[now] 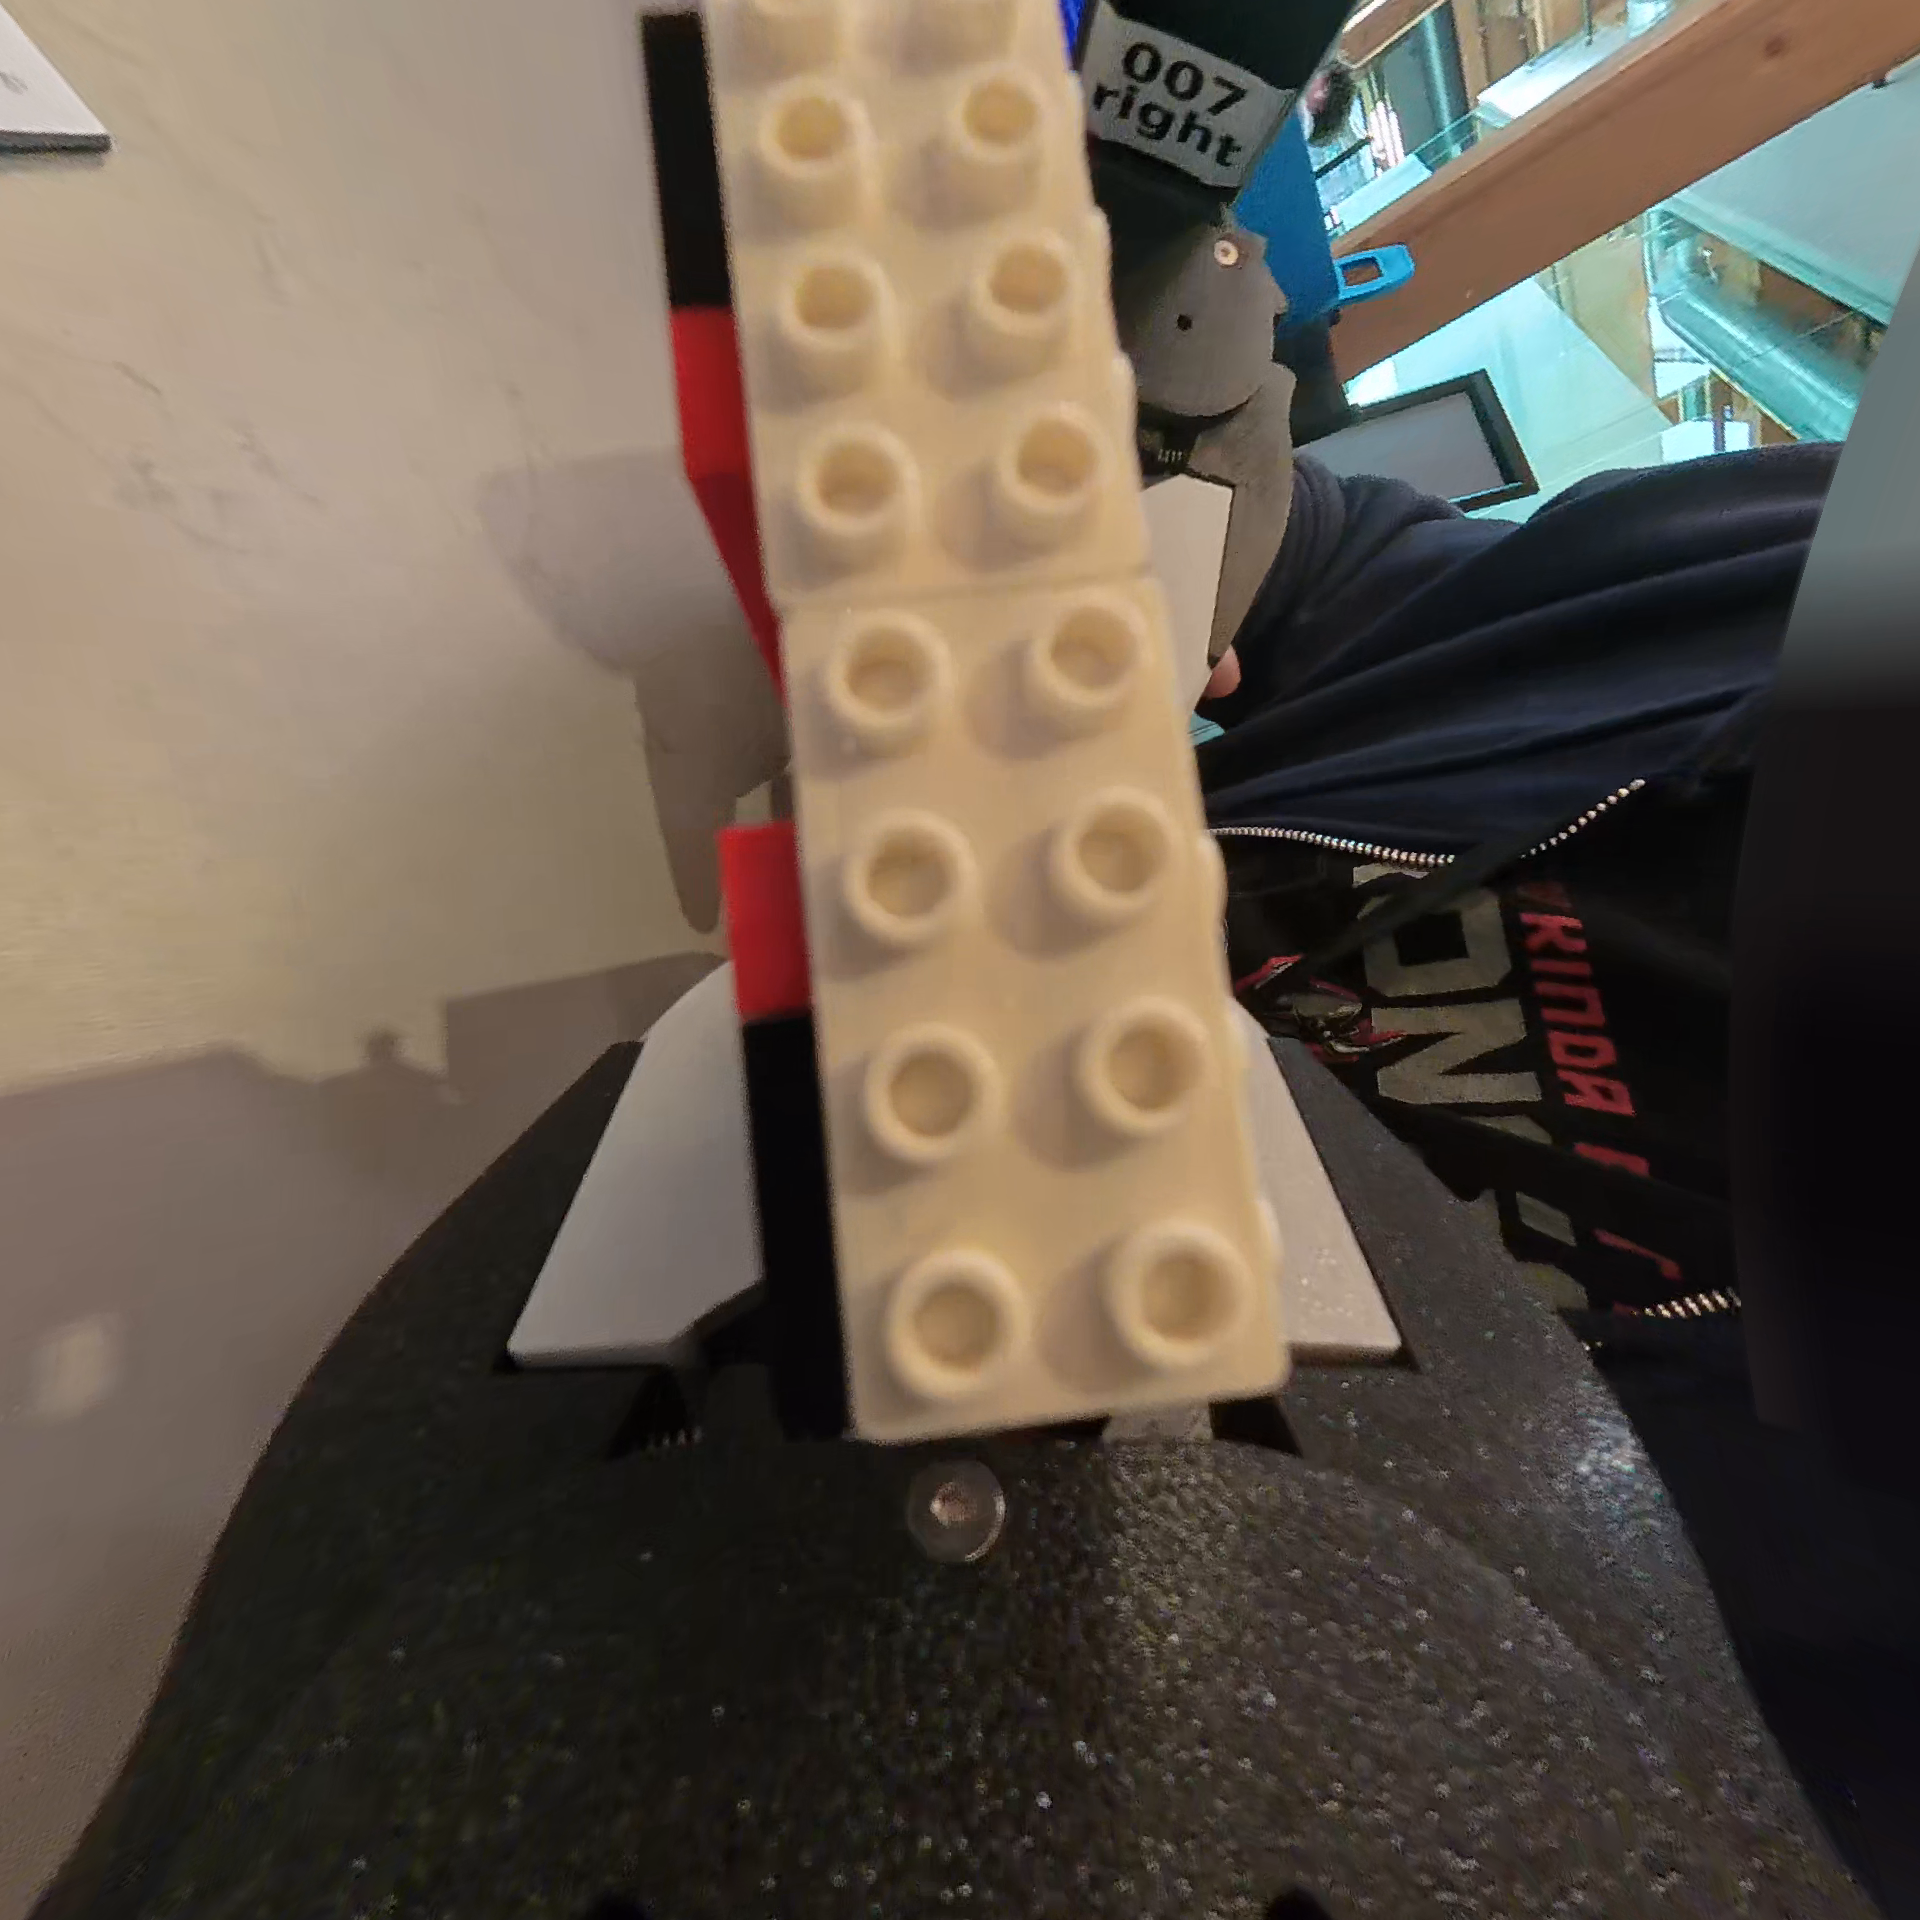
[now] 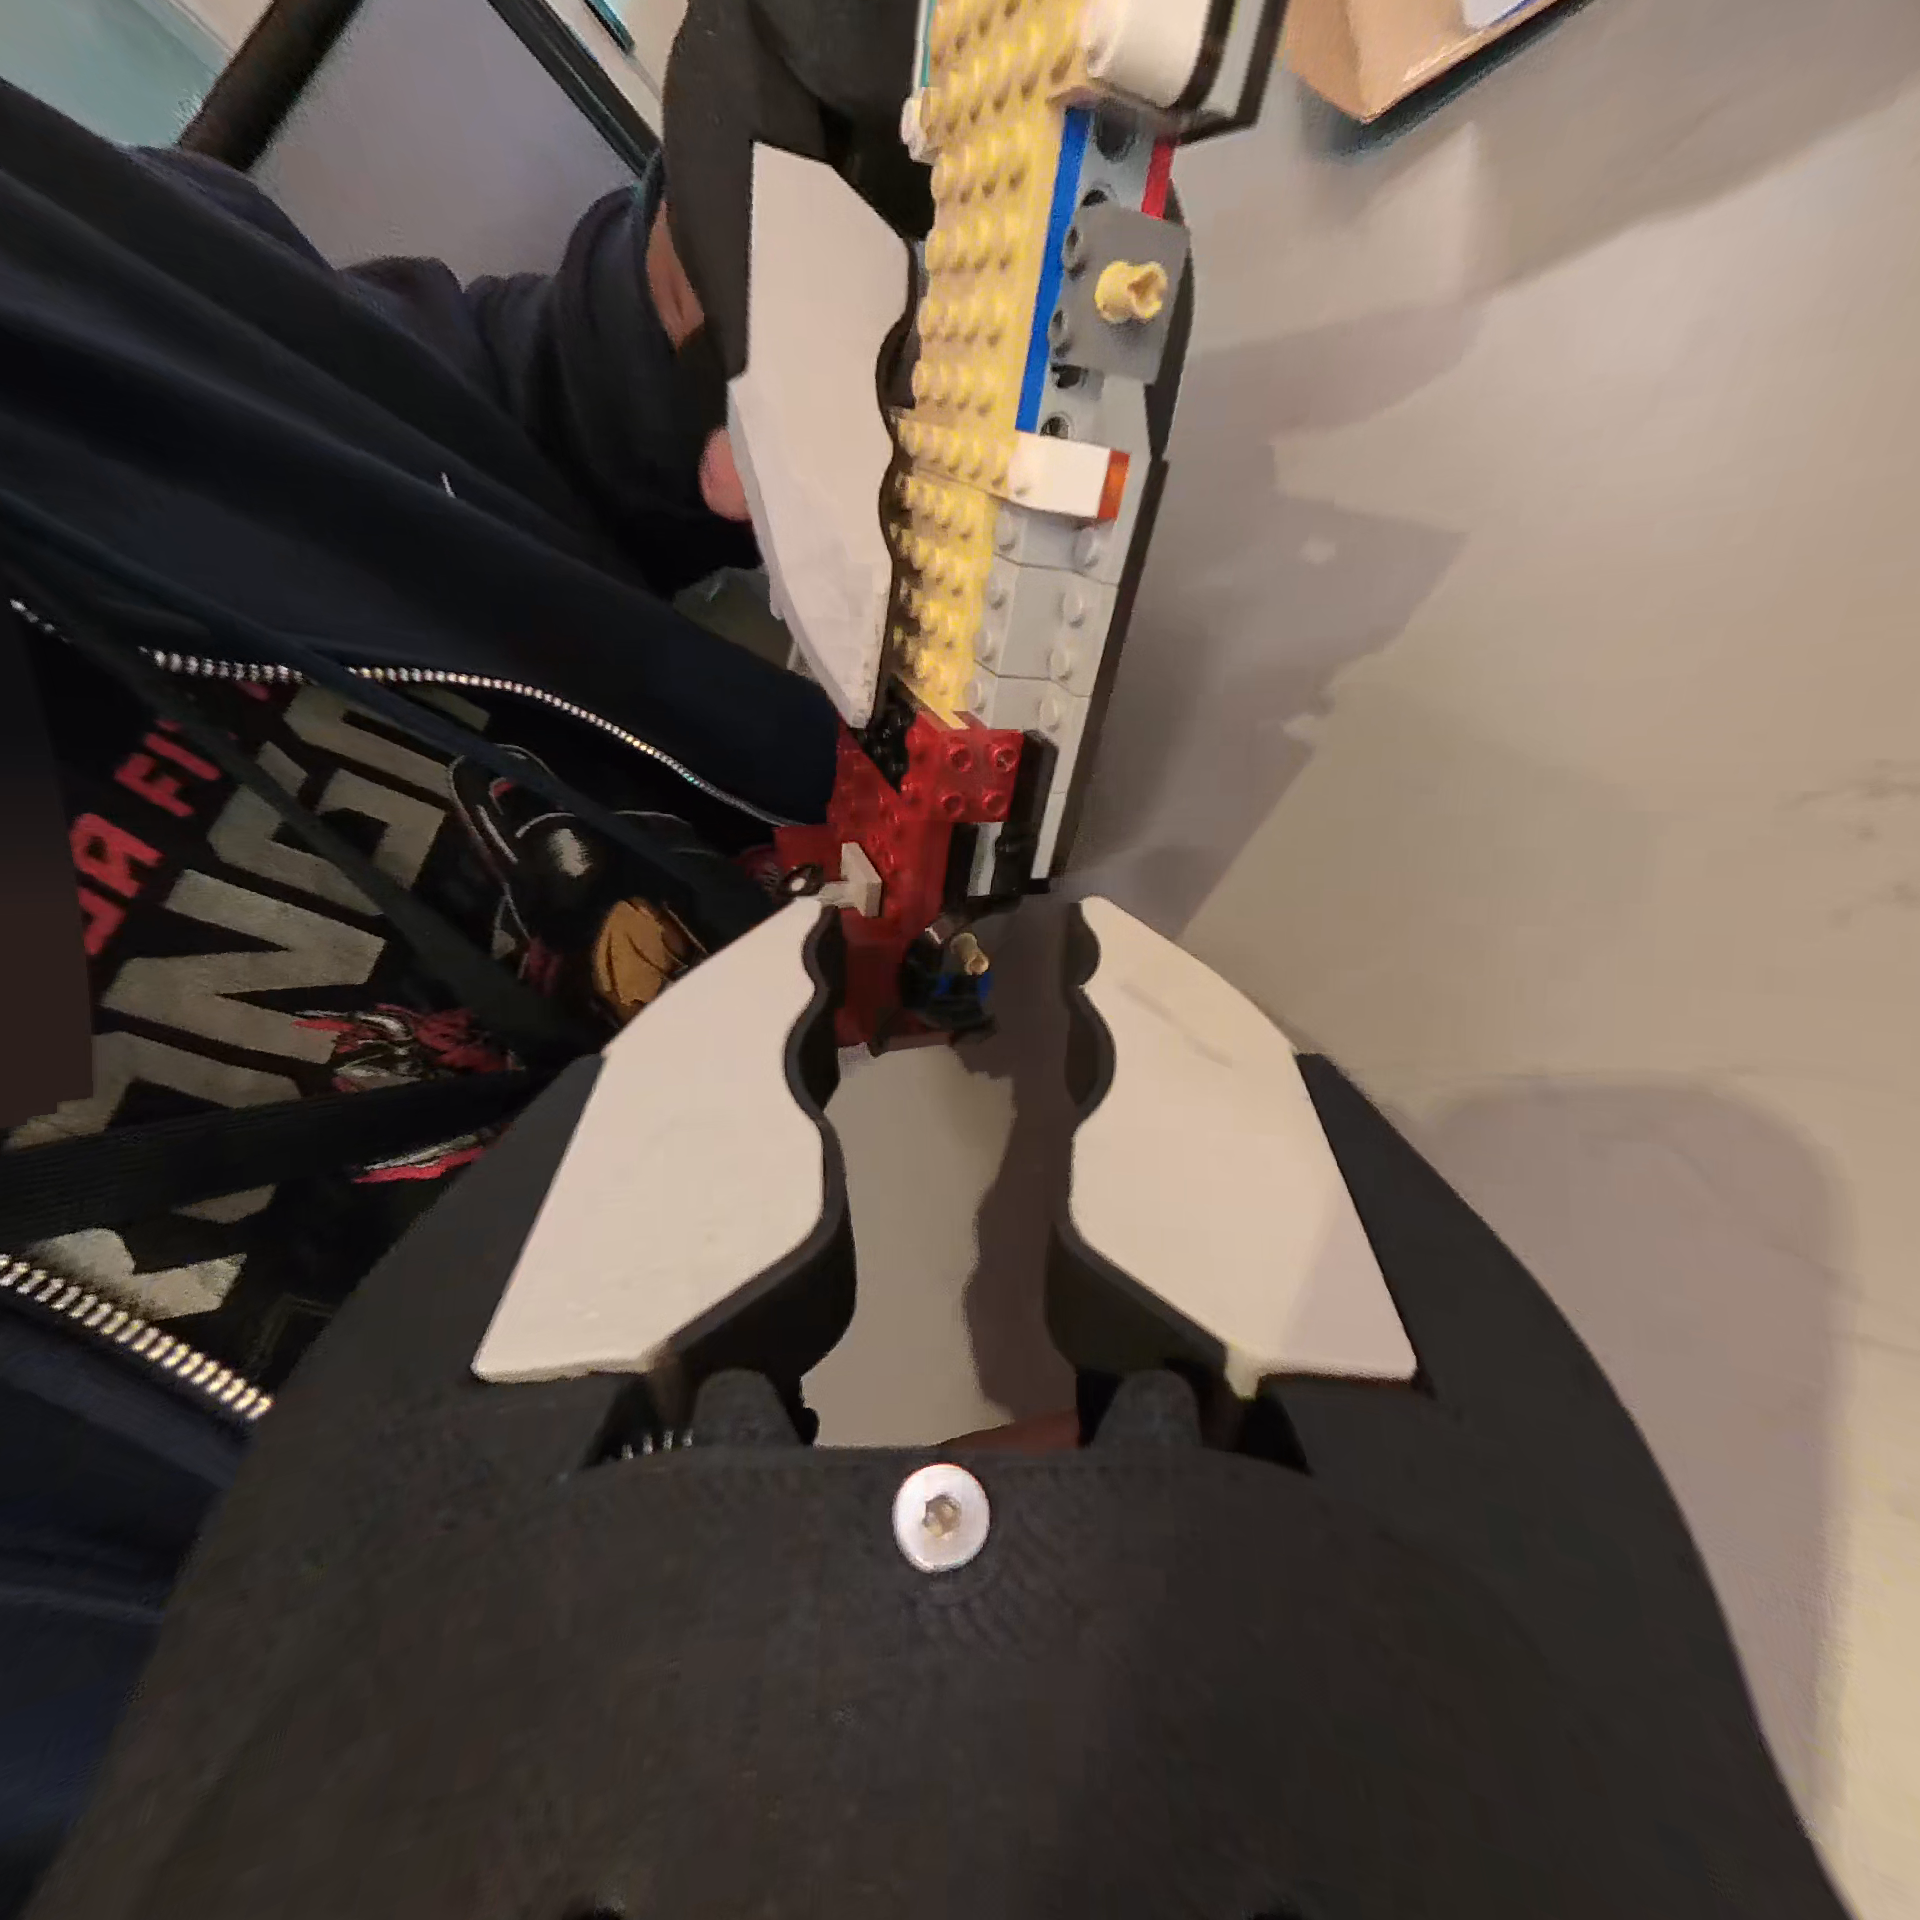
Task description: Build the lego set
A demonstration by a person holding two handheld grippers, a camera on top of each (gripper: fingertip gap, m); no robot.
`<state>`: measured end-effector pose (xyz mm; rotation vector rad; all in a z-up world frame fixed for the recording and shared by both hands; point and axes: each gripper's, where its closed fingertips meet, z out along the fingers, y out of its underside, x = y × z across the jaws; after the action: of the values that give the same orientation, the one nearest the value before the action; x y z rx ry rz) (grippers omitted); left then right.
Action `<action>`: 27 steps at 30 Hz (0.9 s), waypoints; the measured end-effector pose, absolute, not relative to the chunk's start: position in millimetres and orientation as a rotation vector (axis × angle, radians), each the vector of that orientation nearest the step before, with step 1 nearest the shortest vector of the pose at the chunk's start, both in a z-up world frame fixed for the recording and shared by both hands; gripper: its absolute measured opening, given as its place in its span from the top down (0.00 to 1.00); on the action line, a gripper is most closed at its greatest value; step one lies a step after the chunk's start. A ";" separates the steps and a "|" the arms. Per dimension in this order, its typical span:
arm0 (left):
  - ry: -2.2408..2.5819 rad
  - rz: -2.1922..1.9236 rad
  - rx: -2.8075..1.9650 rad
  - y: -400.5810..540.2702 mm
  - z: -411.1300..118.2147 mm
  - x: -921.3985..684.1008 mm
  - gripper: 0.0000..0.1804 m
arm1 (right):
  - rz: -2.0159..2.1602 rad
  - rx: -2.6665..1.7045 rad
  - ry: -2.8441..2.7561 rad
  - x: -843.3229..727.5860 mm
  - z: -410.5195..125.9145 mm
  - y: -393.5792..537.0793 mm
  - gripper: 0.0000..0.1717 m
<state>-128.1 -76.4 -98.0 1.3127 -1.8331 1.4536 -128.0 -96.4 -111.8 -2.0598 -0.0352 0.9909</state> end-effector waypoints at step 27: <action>-1.841 1.440 1.277 -87.9 -98.8 -134.0 0.84 | 1.076 -1.988 0.062 -137.5 -114.1 -101.7 0.75</action>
<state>-134.0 -87.9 -98.8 1.2774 -1.8413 1.4399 -137.5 -101.7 -114.1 -1.9877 0.0618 1.0759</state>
